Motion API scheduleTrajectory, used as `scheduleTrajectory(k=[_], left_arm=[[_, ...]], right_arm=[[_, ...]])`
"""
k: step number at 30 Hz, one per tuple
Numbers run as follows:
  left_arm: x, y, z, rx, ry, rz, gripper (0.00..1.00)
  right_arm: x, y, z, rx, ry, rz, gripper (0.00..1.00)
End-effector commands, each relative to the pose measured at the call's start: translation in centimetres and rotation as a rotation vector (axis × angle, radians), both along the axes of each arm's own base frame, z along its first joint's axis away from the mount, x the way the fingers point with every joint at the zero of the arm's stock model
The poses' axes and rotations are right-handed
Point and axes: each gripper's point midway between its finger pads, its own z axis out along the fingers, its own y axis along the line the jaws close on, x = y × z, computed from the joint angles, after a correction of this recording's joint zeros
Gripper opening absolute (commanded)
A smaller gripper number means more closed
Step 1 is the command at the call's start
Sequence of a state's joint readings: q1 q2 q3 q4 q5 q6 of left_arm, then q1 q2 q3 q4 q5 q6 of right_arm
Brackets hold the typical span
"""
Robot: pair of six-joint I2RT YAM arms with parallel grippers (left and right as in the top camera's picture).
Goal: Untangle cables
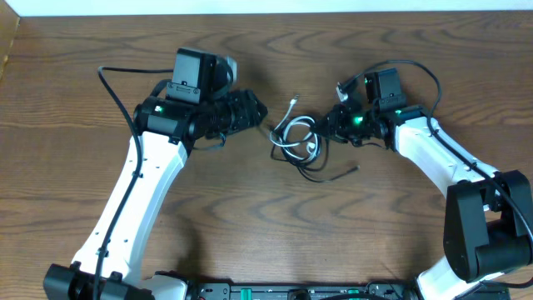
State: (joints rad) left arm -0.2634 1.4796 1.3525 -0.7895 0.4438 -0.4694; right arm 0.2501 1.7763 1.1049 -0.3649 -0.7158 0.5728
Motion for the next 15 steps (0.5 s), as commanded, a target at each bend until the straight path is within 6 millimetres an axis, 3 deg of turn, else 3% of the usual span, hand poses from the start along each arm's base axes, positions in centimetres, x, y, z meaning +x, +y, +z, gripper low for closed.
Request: scheduleTrajectory(k=[1, 6, 8, 10, 15], left_arm=[[0.3, 1.5, -1.5, 0.176, -0.056, -0.094, 0.70], [-1.6, -2.4, -1.6, 0.182, -0.076, -0.234, 0.66], [-2.9, -5.0, -1.7, 0.159, -0.080, -0.312, 0.62], [-4.4, -9.5, -1.6, 0.076, -0.105, -0.437, 0.55], [-4.5, -14.3, -1.4, 0.007, -0.224, -0.589, 0.55]], right_arm=[[0.7, -2.7, 0.0, -0.164, -0.040, -0.101, 0.01], [0.4, -5.9, 2.7, -0.322, -0.090, -0.200, 0.01], [0.3, -5.6, 3.8, -0.303, -0.094, -0.191, 0.01], [0.4, -5.1, 4.6, -0.264, -0.096, -0.176, 0.01], [0.8, -5.2, 6.1, -0.113, -0.087, -0.156, 0.01]])
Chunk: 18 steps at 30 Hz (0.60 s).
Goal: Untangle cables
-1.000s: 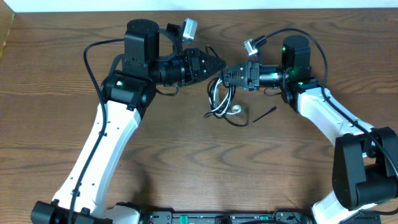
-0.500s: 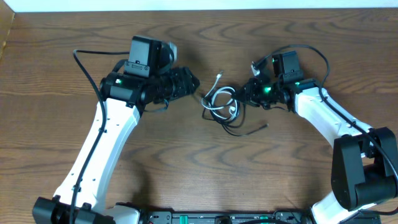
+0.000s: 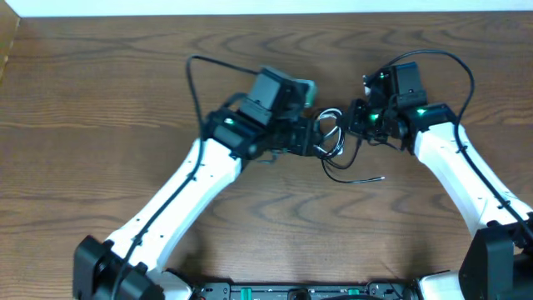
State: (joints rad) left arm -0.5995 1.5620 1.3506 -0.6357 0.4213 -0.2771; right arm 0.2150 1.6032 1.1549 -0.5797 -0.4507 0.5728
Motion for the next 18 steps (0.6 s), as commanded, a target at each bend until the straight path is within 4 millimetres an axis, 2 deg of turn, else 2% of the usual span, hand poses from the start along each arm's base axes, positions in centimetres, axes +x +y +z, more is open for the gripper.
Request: scheduleTrajectory(k=[1, 5, 11, 16, 18], left_arm=[[-0.8, -3.2, -0.2, -0.058, -0.064, -0.180, 0.56], [-0.7, -6.3, -2.4, -0.044, -0.143, -0.304, 0.58], [0.0, -9.2, -3.6, -0.077, -0.200, -0.344, 0.58], [1.8, -8.7, -6.4, 0.041, -0.216, -0.249, 0.59], [2.2, -8.6, -6.8, 0.060, -0.224, -0.234, 0.51]], right_arm=[[0.8, -0.2, 2.7, 0.134, -0.035, 0.021, 0.01], [1.1, -0.4, 5.0, 0.299, -0.061, 0.058, 0.01], [1.2, -0.7, 5.7, 0.344, -0.064, 0.065, 0.01], [1.1, -0.2, 6.5, 0.386, -0.086, 0.099, 0.01], [1.2, -0.2, 6.5, 0.384, -0.087, 0.098, 0.01]])
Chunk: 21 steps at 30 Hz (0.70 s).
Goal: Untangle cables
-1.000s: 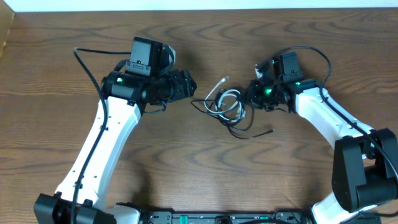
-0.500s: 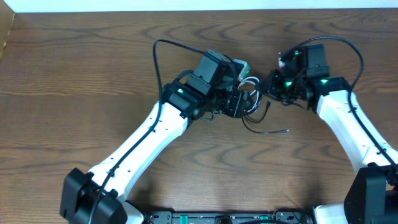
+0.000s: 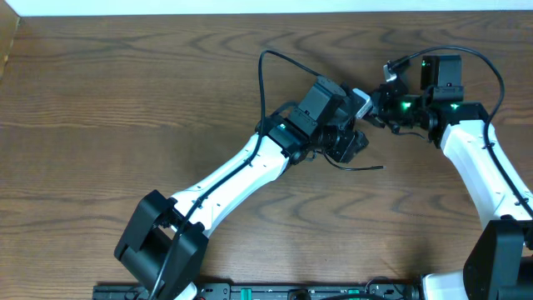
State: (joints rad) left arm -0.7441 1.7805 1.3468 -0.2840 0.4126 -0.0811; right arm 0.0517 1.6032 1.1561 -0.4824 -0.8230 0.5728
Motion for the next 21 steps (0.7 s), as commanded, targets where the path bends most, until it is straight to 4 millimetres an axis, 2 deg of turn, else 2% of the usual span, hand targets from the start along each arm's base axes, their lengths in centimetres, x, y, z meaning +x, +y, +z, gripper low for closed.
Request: scheduleTrajectory(k=[1, 2, 3, 5, 6, 7, 9, 10, 11, 12, 13, 14, 15, 16, 17, 19, 21], left_arm=[[0.9, 0.6, -2.6, 0.079, -0.001, 0.054, 0.29], [0.8, 0.6, -2.4, 0.075, 0.000, 0.057, 0.14], [0.8, 0.6, -2.0, 0.062, 0.016, 0.078, 0.07], [0.1, 0.5, -0.6, 0.021, 0.042, 0.065, 0.07], [-0.8, 0.3, 0.8, -0.024, 0.062, 0.029, 0.07], [-1.9, 0.4, 2.8, -0.084, 0.112, 0.018, 0.07], [-3.1, 1.1, 5.0, -0.140, 0.164, -0.006, 0.07], [-3.6, 1.8, 6.0, -0.167, 0.194, -0.018, 0.07], [-3.9, 2.3, 6.6, -0.186, 0.219, -0.024, 0.07], [-4.1, 2.9, 7.2, -0.217, 0.267, -0.031, 0.07], [-4.2, 3.4, 7.9, -0.262, 0.318, -0.052, 0.07], [-4.2, 3.8, 8.3, -0.303, 0.364, -0.071, 0.07], [-4.0, 4.3, 8.7, -0.333, 0.393, -0.082, 0.07], [-3.5, 5.0, 8.9, -0.360, 0.419, -0.080, 0.07], [-2.9, 5.6, 9.0, -0.371, 0.432, -0.060, 0.07], [-1.4, 7.1, 9.1, -0.391, 0.452, 0.002, 0.07], [0.0, 8.6, 9.2, -0.411, 0.472, 0.064, 0.07]], right_arm=[[-0.1, 0.7, 2.0, 0.049, -0.038, 0.036, 0.01], [0.2, 0.3, 1.7, 0.027, -0.038, 0.018, 0.01], [0.6, -0.4, 1.0, -0.024, -0.034, -0.023, 0.01], [1.4, -2.3, -0.6, -0.141, -0.019, -0.111, 0.01], [1.8, -4.2, -2.0, -0.257, -0.001, -0.184, 0.01], [1.7, -5.9, -3.0, -0.351, 0.019, -0.237, 0.01], [1.2, -8.1, -4.4, -0.485, 0.051, -0.284, 0.01], [0.9, -8.6, -4.7, -0.521, 0.058, -0.281, 0.01], [0.8, -8.6, -4.8, -0.533, 0.050, -0.259, 0.06], [0.5, -8.1, -4.7, -0.532, 0.025, -0.200, 0.19], [0.3, -7.0, -4.4, -0.502, -0.010, -0.124, 0.33], [0.0, -5.8, -4.0, -0.451, -0.048, -0.044, 0.43], [-0.3, -4.4, -3.2, -0.382, -0.089, 0.032, 0.48], [-0.6, -2.7, -2.0, -0.288, -0.147, 0.115, 0.52], [-0.8, -2.0, -1.2, -0.235, -0.178, 0.150, 0.54], [-0.9, -1.2, 0.7, -0.111, -0.234, 0.191, 0.54], [-1.0, -0.9, 3.8, 0.061, -0.319, 0.241, 0.51]])
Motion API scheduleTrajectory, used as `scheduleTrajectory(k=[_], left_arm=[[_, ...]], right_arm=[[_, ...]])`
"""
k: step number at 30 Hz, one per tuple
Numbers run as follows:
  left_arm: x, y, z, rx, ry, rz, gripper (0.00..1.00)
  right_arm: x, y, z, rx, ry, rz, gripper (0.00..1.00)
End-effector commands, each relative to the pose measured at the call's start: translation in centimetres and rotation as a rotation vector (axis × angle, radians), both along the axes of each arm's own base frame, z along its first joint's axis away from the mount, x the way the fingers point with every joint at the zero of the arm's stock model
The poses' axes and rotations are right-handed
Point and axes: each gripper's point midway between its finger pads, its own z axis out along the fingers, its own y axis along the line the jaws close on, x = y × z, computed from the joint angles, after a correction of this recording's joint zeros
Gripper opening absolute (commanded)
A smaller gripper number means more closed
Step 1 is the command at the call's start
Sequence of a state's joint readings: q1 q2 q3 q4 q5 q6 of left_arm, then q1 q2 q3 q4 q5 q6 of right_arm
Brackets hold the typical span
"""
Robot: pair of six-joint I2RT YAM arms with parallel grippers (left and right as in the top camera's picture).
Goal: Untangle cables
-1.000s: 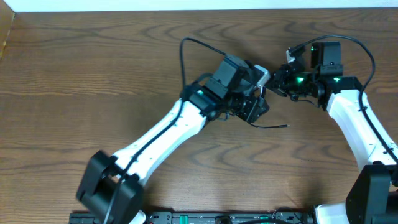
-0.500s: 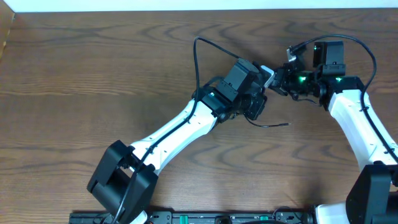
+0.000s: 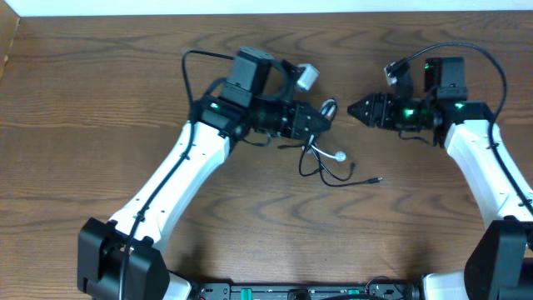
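A small tangle of white cable [image 3: 330,108] and black cable [image 3: 333,173] hangs from my left gripper [image 3: 323,117], which is shut on its upper loops at the table's middle. The white plug [image 3: 340,156] dangles below, and the black cable's end [image 3: 379,179] trails to the right on the wood. My right gripper [image 3: 351,108] points left at the tangle from a short gap away. Its fingers come to a shut point with nothing in them.
The brown wooden table [image 3: 100,92] carries nothing else. Each arm's own black lead arches over its wrist, the left lead [image 3: 190,62] and the right lead [image 3: 491,62]. The white back edge [image 3: 266,7] bounds the far side.
My left gripper has moved left with the cables, which now hang in view below it. My right gripper has stayed near its place and now stands apart from the tangle.
The tangle first lay at the table's middle, with my right gripper at its right side and my left gripper just left of it. Both grippers and the tangle were then further right, twice. Now the left gripper holds the cables back toward the middle, clear of the right gripper.
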State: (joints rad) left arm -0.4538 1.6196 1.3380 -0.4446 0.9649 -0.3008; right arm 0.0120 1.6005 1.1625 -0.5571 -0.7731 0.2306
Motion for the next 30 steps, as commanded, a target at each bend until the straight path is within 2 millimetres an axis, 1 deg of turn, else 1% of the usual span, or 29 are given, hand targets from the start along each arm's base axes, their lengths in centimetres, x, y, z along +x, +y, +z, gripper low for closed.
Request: scheduleTrajectory(k=[1, 2, 3, 5, 7, 8, 10, 16, 18, 19, 20, 22, 23, 24, 25, 26, 27, 28, 30], left_arm=[[1.7, 2.1, 1.0, -0.060, 0.085, 0.068, 0.07], [2.5, 2.3, 1.5, -0.078, 0.095, 0.098, 0.07], [2.8, 2.0, 2.3, -0.109, 0.078, 0.092, 0.08], [2.8, 1.4, 3.9, -0.176, 0.060, 0.062, 0.07], [2.7, 1.1, 5.2, -0.227, 0.049, 0.032, 0.07], [2.6, 1.0, 5.4, -0.234, 0.044, 0.024, 0.07], [2.6, 1.0, 5.4, -0.236, 0.045, 0.020, 0.08], [2.7, 1.1, 5.6, -0.240, 0.054, 0.029, 0.08], [2.6, 0.9, 5.6, -0.240, 0.062, 0.026, 0.07], [2.5, 0.8, 5.6, -0.241, 0.069, 0.027, 0.08], [2.6, 0.8, 5.7, -0.244, 0.068, 0.029, 0.07], [2.7, 0.8, 5.9, -0.249, 0.062, 0.030, 0.07], [2.7, 0.8, 5.9, -0.250, 0.067, 0.032, 0.07], [2.7, 0.8, 5.9, -0.252, 0.072, 0.030, 0.07], [2.7, 0.8, 5.9, -0.252, 0.071, 0.030, 0.08], [2.7, 0.8, 5.9, -0.252, 0.070, 0.031, 0.07], [2.9, 1.1, 5.9, -0.252, 0.062, 0.036, 0.07], [3.1, 1.4, 6.0, -0.255, 0.066, 0.040, 0.07], [3.2, 2.6, 6.7, -0.294, 0.113, 0.031, 0.07]], right_arm=[[-1.0, 1.4, 5.9, 0.279, -0.144, 0.178, 0.51], [-1.4, 2.4, 7.1, 0.341, -0.149, 0.217, 0.50], [-1.4, 3.4, 6.9, 0.353, -0.092, 0.202, 0.48], [-1.4, 5.7, 6.8, 0.377, -0.037, 0.215, 0.49], [-1.2, 7.8, 7.5, 0.402, -0.028, 0.227, 0.52], [-1.1, 8.4, 8.0, 0.419, -0.023, 0.226, 0.52], [-0.8, 8.8, 8.6, 0.438, -0.026, 0.222, 0.52], [-0.3, 8.8, 8.6, 0.433, -0.022, 0.190, 0.51], [0.6, 9.0, 8.1, 0.395, -0.036, 0.136, 0.46], [1.4, 9.3, 7.2, 0.347, -0.043, 0.085, 0.41], [1.8, 9.8, 6.3, 0.321, -0.042, 0.068, 0.34], [2.3, 10.9, 4.9, 0.301, -0.039, 0.066, 0.26], [2.5, 11.1, 4.2, 0.296, -0.029, 0.066, 0.20], [2.7, 11.1, 3.4, 0.290, -0.012, 0.061, 0.12], [2.9, 10.8, 3.0, 0.286, -0.003, 0.051, 0.05], [3.1, 10.4, 2.5, 0.272, 0.008, 0.031, 0.01], [3.4, 9.5, 2.0, 0.238, -0.003, 0.010, 0.01], [3.9, 8.6, 1.4, 0.198, -0.018, -0.014, 0.01], [5.0, 4.5, -1.6, 0.037, 0.011, -0.158, 0.01]])
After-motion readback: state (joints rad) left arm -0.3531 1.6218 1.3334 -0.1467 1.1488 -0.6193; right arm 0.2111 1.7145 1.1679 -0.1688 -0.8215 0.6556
